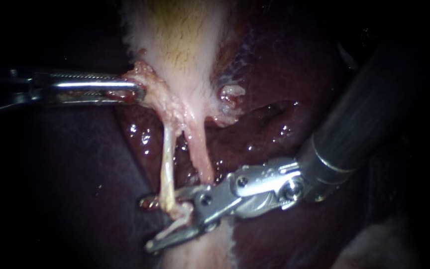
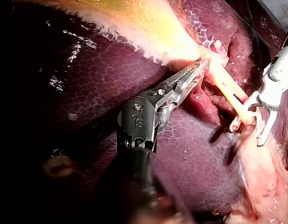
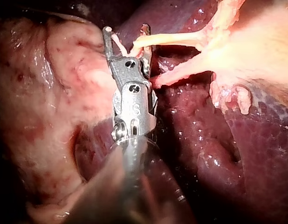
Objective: Clipping first clip left tube
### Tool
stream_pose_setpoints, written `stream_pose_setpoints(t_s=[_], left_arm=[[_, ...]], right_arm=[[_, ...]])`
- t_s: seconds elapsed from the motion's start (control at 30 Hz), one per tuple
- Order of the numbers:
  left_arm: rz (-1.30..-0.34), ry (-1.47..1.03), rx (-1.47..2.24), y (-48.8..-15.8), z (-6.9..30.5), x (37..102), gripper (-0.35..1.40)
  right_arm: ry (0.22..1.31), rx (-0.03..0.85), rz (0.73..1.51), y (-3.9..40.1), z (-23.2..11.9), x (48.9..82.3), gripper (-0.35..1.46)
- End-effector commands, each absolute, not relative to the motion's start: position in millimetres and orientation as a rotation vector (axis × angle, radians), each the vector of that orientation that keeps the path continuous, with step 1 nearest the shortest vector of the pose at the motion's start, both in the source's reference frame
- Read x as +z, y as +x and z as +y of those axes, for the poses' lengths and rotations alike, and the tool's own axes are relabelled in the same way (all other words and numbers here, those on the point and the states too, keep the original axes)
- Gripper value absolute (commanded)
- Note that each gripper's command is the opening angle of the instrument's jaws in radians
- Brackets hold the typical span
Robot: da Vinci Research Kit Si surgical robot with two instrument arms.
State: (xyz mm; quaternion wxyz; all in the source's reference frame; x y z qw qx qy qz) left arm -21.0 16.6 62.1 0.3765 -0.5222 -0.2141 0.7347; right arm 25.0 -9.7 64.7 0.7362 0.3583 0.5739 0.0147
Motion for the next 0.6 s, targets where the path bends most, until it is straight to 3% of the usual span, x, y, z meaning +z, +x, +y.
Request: stream_pose_setpoints(t_s=[0.03, 0.3, 0.6], left_arm=[[-0.547, -1.335, 1.879, -21.0, 16.6, 62.1, -0.35], [-0.547, -1.335, 1.879, -21.0, 16.6, 62.2, -0.35], [-0.547, -1.335, 1.879, -21.0, 16.7, 62.2, -0.35]], right_arm=[[0.786, 0.040, 1.258, 24.8, -9.6, 65.0, 0.42], [0.765, 0.061, 1.222, 24.2, -9.0, 65.8, 0.28], [0.783, 0.084, 1.209, 23.6, -8.9, 65.9, -0.10]])
